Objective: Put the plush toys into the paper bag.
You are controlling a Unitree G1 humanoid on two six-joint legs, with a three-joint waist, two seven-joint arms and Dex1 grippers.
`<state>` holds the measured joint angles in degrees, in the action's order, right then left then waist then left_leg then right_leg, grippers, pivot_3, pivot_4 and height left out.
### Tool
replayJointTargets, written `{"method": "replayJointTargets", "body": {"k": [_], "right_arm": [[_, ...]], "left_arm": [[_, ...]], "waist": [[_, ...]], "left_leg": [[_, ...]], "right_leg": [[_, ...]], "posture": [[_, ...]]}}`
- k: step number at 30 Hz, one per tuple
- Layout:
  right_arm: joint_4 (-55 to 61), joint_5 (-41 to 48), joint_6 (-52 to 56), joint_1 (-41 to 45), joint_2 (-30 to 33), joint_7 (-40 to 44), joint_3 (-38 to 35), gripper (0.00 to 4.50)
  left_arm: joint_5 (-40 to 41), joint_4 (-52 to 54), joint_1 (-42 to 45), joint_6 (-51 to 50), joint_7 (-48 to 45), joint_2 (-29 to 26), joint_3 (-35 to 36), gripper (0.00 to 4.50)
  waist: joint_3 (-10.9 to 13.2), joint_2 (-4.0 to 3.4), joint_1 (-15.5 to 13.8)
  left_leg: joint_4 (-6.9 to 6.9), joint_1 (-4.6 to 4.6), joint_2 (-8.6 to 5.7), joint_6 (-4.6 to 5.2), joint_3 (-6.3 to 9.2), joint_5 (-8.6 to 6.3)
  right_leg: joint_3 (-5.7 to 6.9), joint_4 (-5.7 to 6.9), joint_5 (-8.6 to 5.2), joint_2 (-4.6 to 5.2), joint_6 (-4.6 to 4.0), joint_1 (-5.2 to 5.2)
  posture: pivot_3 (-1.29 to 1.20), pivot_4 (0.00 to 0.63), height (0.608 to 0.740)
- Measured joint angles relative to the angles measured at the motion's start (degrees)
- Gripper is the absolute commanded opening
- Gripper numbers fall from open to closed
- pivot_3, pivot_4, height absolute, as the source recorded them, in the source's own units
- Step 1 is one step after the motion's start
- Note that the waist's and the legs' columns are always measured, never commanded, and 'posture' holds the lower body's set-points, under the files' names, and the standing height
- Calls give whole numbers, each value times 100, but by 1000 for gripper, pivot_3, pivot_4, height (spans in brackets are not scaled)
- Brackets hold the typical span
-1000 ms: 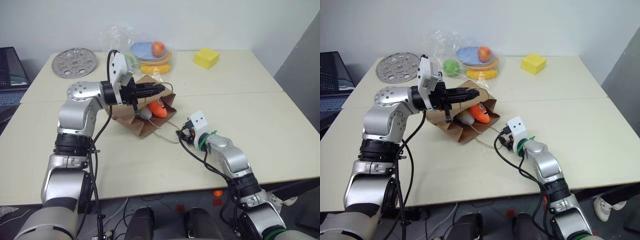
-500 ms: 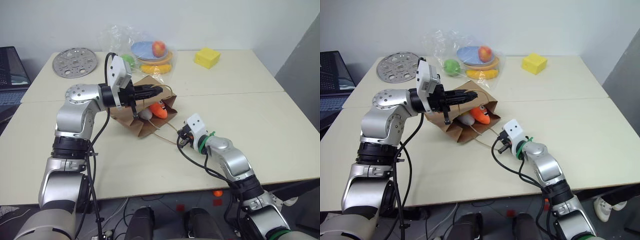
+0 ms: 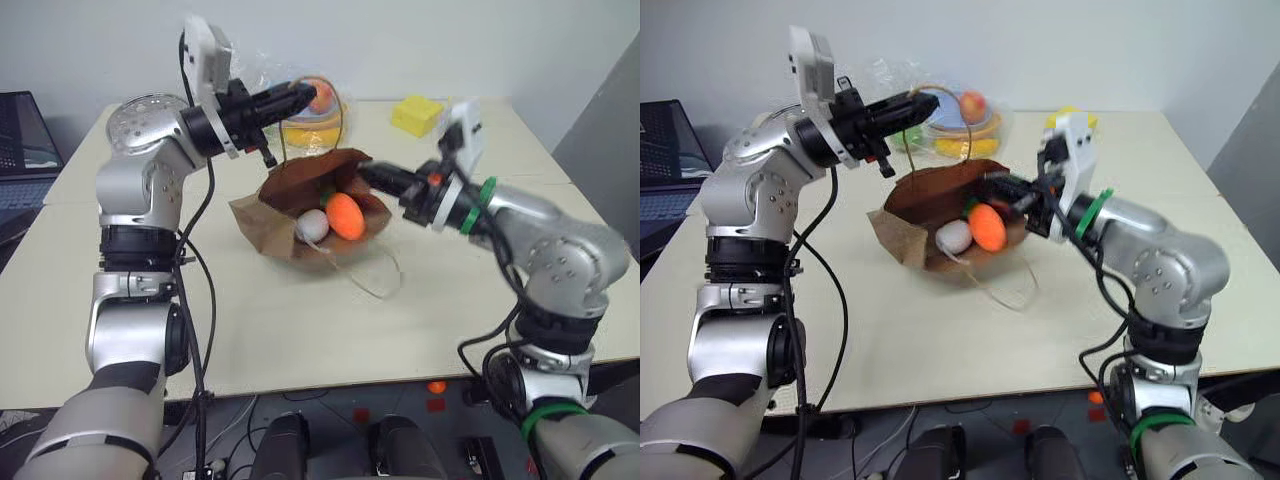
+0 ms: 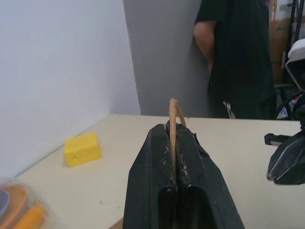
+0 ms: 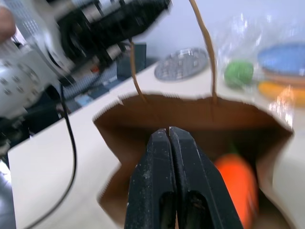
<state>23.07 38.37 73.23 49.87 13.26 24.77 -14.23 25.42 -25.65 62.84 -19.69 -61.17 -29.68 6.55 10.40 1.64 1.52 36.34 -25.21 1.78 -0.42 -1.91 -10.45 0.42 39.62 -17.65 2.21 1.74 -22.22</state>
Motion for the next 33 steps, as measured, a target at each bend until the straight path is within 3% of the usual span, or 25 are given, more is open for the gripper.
{"method": "replayJointTargets", "body": {"k": [8, 12, 15, 18, 20, 26, 27, 33], "right_arm": [[-198, 73, 17, -8, 42, -560, -21, 64], [-62, -165, -143, -491, 589, -626, 362, 64], [133, -567, -603, -1369, 1125, -524, 795, 597], [372, -921, -1390, -1870, 1527, -230, 1128, 1639], [541, -1487, -2285, -2143, 2154, 88, 1589, 2297], [348, -2336, -3735, -2315, 2162, 286, 2140, 4314], [258, -2539, -3987, -2241, 2146, 284, 2283, 4475], [-475, -3347, -5169, -1711, 1644, 263, 2827, 4475]], "left_arm": [[-289, -413, -211, 408, -338, 161, -329, 0], [-286, -418, -160, 415, -363, 151, -311, 0], [-287, -428, -164, 470, -455, 61, -281, 0], [-286, -423, -168, 499, -469, 56, -261, 0], [-286, -414, -183, 499, -474, 62, -259, 0], [-285, -410, -195, 497, -479, 78, -260, 0], [-285, -409, -196, 495, -478, 77, -259, 0], [-284, -387, -212, 484, -474, 105, -259, 0]], "waist": [[0, 0, -1], [0, 0, -11], [0, 0, -33], [1, -1, -28], [0, 0, -14], [0, 0, 29], [0, 0, 28], [1, -1, 0]], "left_leg": [[-27, -32, 1, 0, 5, 0], [-28, -46, -4, 2, 9, -1], [-27, -56, -8, 3, 10, -2], [-25, -57, -8, 3, 10, -2], [-24, -56, -7, 3, 13, -2], [-20, -46, -1, 1, 11, 1], [-19, -45, -1, 0, 11, 1], [-17, -47, -6, 0, 11, 1]], "right_leg": [[6, -36, 0, -1, -1, -20], [11, -60, 1, 1, 0, -19], [13, -65, 0, 2, 1, -23], [14, -61, 1, -1, 2, -26], [16, -62, 2, -5, 7, -24], [13, -53, 3, -12, 7, -21], [12, -53, 3, -12, 7, -21], [14, -55, 4, -6, 7, -19]], "posture": [[0, 150, 740], [0, 150, 740], [0, 150, 740], [0, 150, 740], [0, 150, 740], [0, 150, 740], [0, 150, 740], [0, 150, 740]]}}
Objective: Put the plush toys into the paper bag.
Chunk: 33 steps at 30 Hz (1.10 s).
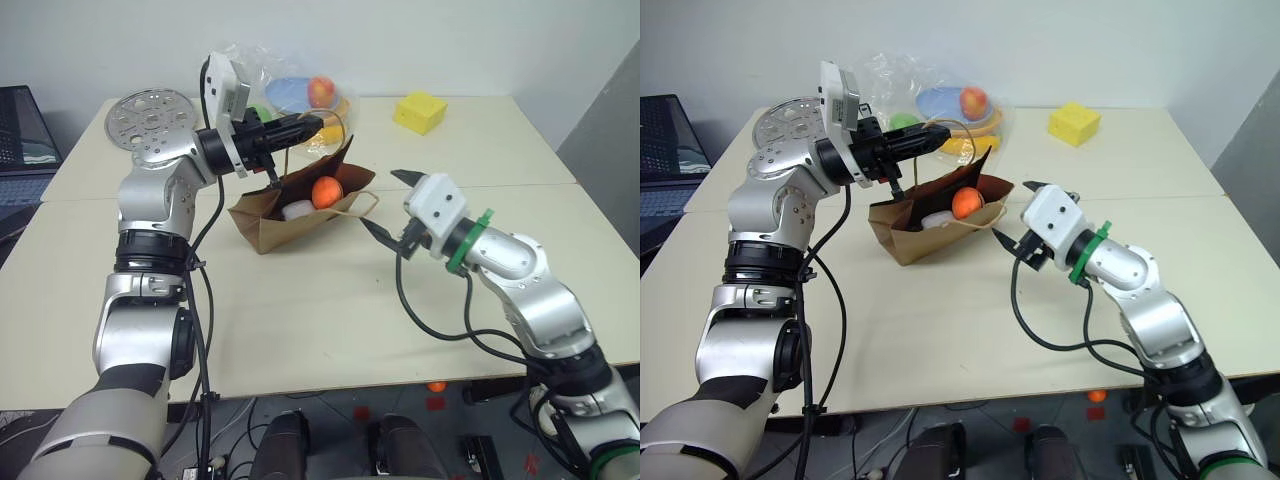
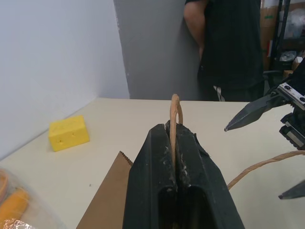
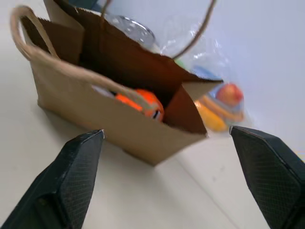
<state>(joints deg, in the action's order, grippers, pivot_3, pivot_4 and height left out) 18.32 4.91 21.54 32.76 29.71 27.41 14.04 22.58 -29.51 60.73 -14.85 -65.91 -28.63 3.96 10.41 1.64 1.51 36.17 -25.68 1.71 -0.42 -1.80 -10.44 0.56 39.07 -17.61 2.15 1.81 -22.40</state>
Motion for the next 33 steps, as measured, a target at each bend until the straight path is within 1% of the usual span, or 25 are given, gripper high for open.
{"method": "replayJointTargets", "body": {"k": [3, 6, 7, 11, 12, 13, 16, 17, 22, 24, 28, 33], "right_arm": [[-331, -171, -440, 323, -236, -10, 4, 4475], [-432, -189, -755, 423, -387, 16, -49, 3888], [-492, -189, -850, 434, -401, 20, -87, 3592], [-721, -188, -1209, 507, -521, 14, -284, 2026], [-742, -190, -1268, 538, -532, 14, -309, 1731], [-789, -192, -1368, 606, -544, 14, -362, 1328], [-867, -193, -1538, 799, -548, 15, -488, 309], [-947, -190, -1591, 920, -551, 18, -520, 44], [-1227, -155, -1679, 1613, -589, 10, -772, 44], [-1261, -154, -1690, 1753, -617, 10, -800, 44], [-1369, -159, -1554, 1723, -645, 20, -801, 44], [-1306, -159, -1267, 1369, -656, 56, -783, 44]], "left_arm": [[0, 46, -21, -16, 2, 1, 0, 0], [0, 122, -45, -66, 11, 0, 0, 0], [1, 159, -59, -90, 13, -1, 0, 0], [3, 261, -131, -129, 27, -5, 0, 0], [3, 266, -146, -134, 27, -4, 0, 0], [2, 266, -150, -142, 32, -4, 0, 0], [2, 268, -148, -142, 39, -5, 0, 0], [2, 263, -147, -142, 43, -5, 2, 0], [36, 145, 13, -145, 162, 34, 94, 0], [88, 114, 127, -145, 175, 41, 136, 0], [90, 93, 98, -131, 148, 44, 131, 0], [102, 178, -87, -234, 138, 77, 107, 0]], "waist": [[0, 0, -5], [0, 0, -19], [0, 0, -21], [0, 0, -17], [0, 0, -16], [0, 0, -16], [0, 0, -16], [0, 0, -15], [0, 0, -15], [0, 0, -14], [0, 0, -13], [0, 0, -14]], "left_leg": [[1, 0, 0, 0, 2, 0], [1, 0, 1, -1, 6, 0], [1, 0, 0, -1, 5, 0], [5, 3, 1, -1, 3, 1], [6, 4, 2, -1, 3, 1], [7, 4, 2, -2, 4, 1], [7, 4, 2, -2, 3, 1], [8, 4, 2, -2, 2, 1], [10, 4, 2, -2, 4, 1], [10, 4, 2, -1, 4, 1], [12, 4, 1, -1, 2, 1], [16, 4, 2, -1, 3, 1]], "right_leg": [[2, 0, 0, 2, 0, 2], [5, 0, 1, 2, 0, 3], [5, 0, 1, 3, 0, 4], [3, 6, 2, 3, 0, 5], [3, 7, 2, 3, 0, 5], [3, 9, 2, 2, 0, 5], [3, 9, 2, 2, 0, 5], [2, 9, 2, 2, 0, 5], [4, 12, 2, 3, 0, 4], [3, 12, 2, 3, 0, 5], [1, 15, 3, 5, -1, 5], [2, 25, 3, 5, -1, 4]], "posture": [[0, 150, 740], [0, 150, 740], [0, 150, 740], [0, 150, 740], [0, 150, 740], [0, 150, 740], [0, 150, 740], [0, 150, 740], [0, 150, 740], [0, 150, 740], [0, 150, 740], [0, 150, 740]]}}
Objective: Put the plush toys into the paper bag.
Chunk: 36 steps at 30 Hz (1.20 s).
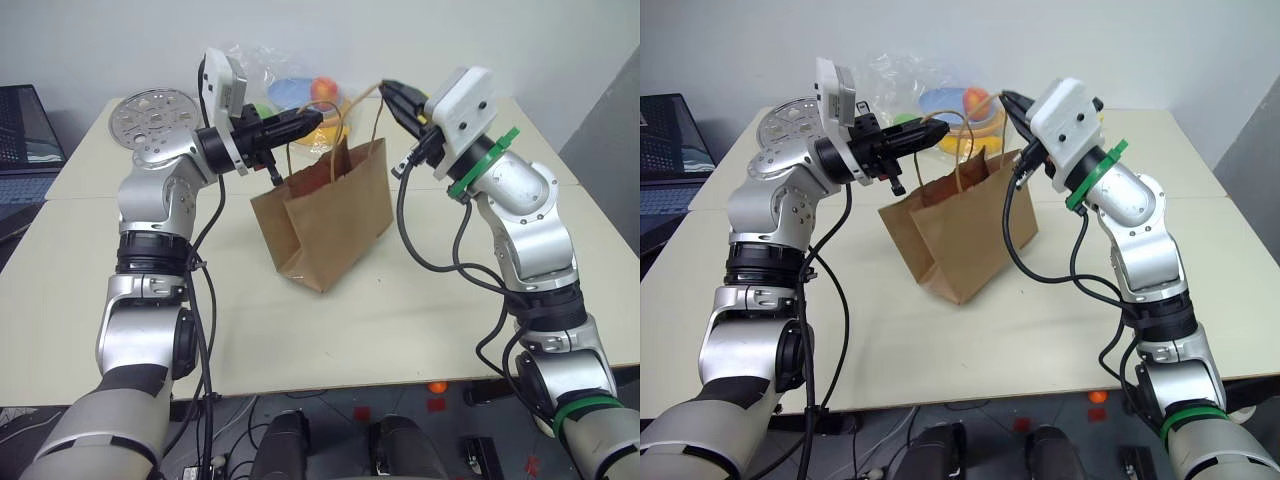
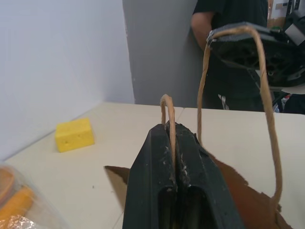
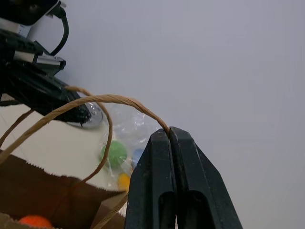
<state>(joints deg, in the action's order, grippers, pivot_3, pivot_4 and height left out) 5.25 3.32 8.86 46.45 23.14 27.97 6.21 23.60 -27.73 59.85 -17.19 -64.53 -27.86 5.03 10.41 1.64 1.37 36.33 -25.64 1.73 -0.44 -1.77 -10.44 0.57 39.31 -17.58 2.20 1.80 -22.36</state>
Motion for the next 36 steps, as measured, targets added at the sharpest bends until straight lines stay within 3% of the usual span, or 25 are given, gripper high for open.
{"method": "replayJointTargets", "body": {"k": [6, 8, 10, 14, 20, 25, 29, 36], "right_arm": [[251, 11, 679, -282, -43, 143, 117, 44], [294, 19, 850, -328, -8, 252, 192, 402], [342, 18, 908, -331, 32, 279, 181, 972], [545, 110, 949, -336, 204, 478, 159, 2434], [1239, 528, 1216, -767, 843, 940, -288, 4500], [1718, 1305, 1784, -1004, 1234, 1443, -559, 4500], [1875, 2067, 2433, -999, 1496, 1762, -865, 4500], [2052, 2701, 3137, -996, 1653, 1735, -994, 4500]], "left_arm": [[-79, 76, -106, -37, -126, -82, -136, 0], [-63, 93, -105, -155, -136, -98, -133, 0], [-64, 152, -108, -222, -177, -120, -134, 201], [-24, 507, -256, -318, 49, -239, -14, 1245], [283, 2508, -1978, -1294, 765, -886, 478, 3055], [705, 4373, -3548, -2002, 1622, -808, 962, 4488], [817, 5165, -4491, -2160, 2283, -255, 927, 4488], [452, 5578, -4851, -1816, 3084, 401, 221, 4488]], "waist": [[0, 0, 1], [0, 0, 7], [1, -1, 10], [1, -1, 14], [1, -1, 28], [1, -2, 14], [2, -1, -17], [0, -4, -94]], "left_leg": [[15, 6, 2, -1, 0, 1], [23, 8, 2, -1, -2, 0], [34, 8, 2, 0, -1, 0], [46, 8, 4, 0, 0, 0], [40, 18, 16, -1, 2, -1], [42, 43, 10, -2, 3, 0], [43, 83, 14, -2, 3, 0], [30, 81, 2, 23, -24, 14]], "right_leg": [[-1, 23, 0, -1, 0, 0], [-3, 32, 0, -2, 0, 0], [-3, 40, -1, -2, 0, 0], [-6, 54, -1, -1, 0, 0], [-14, 56, -3, 18, -5, 6], [-17, 55, -4, 41, -8, 33], [-2, 25, -3, 54, -18, 89], [-14, -37, 27, 74, -49, 98]], "posture": [[0, 150, 740], [0, 150, 740], [0, 150, 740], [0, 150, 740], [0, 150, 740], [0, 150, 740], [0, 150, 740], [0, 150, 740]]}}
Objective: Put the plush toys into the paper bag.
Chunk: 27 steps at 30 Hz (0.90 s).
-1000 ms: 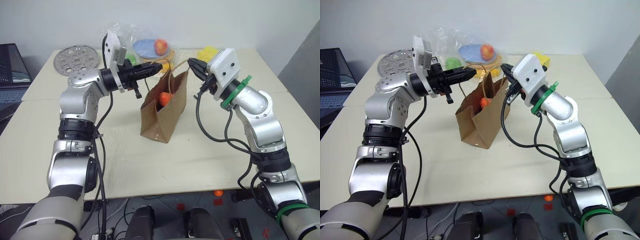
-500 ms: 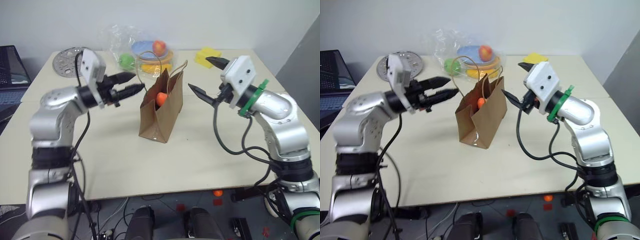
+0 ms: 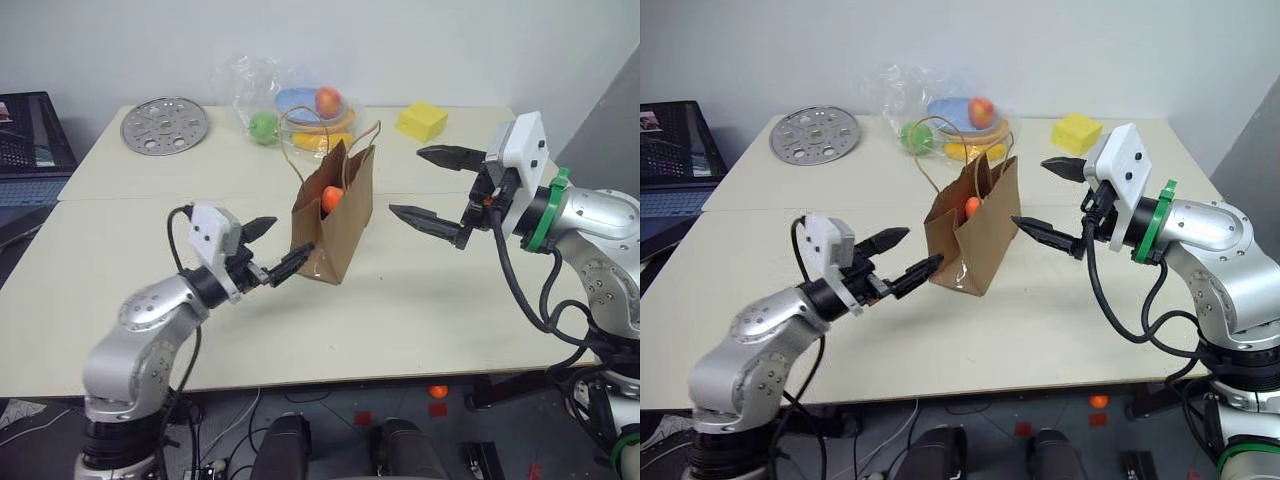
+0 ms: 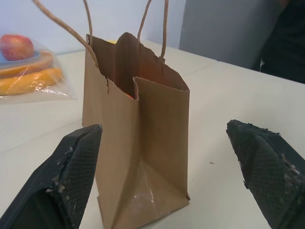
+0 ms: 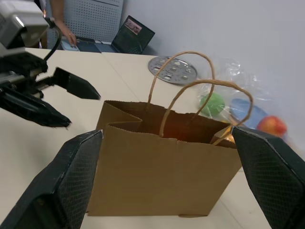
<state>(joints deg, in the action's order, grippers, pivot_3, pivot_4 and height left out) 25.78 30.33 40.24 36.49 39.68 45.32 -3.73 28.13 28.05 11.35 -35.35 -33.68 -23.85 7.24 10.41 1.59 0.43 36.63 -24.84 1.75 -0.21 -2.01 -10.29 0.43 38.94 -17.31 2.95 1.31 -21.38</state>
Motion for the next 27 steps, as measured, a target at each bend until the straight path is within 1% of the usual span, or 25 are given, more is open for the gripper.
{"method": "replayJointTargets", "body": {"k": [3, 8, 13, 18, 22, 27], "right_arm": [[142, 96, 177, 1, -32, -175, -1, 4500], [432, 250, 410, -170, -24, -467, -101, 4500], [544, 276, 540, -206, 31, -672, -203, 4500], [562, 318, 573, -240, 48, -751, -210, 4500], [564, 384, 613, -240, 100, -813, -248, 4500], [564, 449, 638, -240, 158, -848, -321, 4500]], "left_arm": [[-431, -202, -33, 453, 193, 267, -565, 4488], [-1098, -864, -42, 1312, 605, 843, -1041, 4488], [-1548, -1279, -48, 1902, 896, 1003, -1158, 4488], [-1688, -1675, -62, 2172, 1132, 1286, -1183, 4488], [-1689, -1769, -61, 2398, 1044, 1287, -1205, 3605], [-1685, -1769, -84, 2464, 1002, 1249, -1199, 2022]], "waist": [[0, 0, -33], [0, 0, -54], [0, 0, -46], [0, 1, -50], [1, 1, -49], [1, 1, -48]], "left_leg": [[-3, -6, -3, 2, -3, 0], [-26, -7, -3, 3, -1, 0], [-49, -8, -3, 3, -5, 1], [-52, -11, -6, 3, -6, 1], [-53, -11, -4, 3, -6, 1], [-53, -11, -5, 3, -6, 1]], "right_leg": [[-1, -8, 12, 3, 22, -4], [6, -10, 12, 3, 22, -10], [6, -10, 11, -1, 23, -24], [7, -15, 9, -2, 27, -26], [9, -15, 9, -2, 27, -26], [9, -16, 9, -2, 28, -26]], "posture": [[0, 150, 740], [0, 150, 740], [0, 150, 740], [0, 150, 740], [0, 150, 740], [0, 150, 740]]}}
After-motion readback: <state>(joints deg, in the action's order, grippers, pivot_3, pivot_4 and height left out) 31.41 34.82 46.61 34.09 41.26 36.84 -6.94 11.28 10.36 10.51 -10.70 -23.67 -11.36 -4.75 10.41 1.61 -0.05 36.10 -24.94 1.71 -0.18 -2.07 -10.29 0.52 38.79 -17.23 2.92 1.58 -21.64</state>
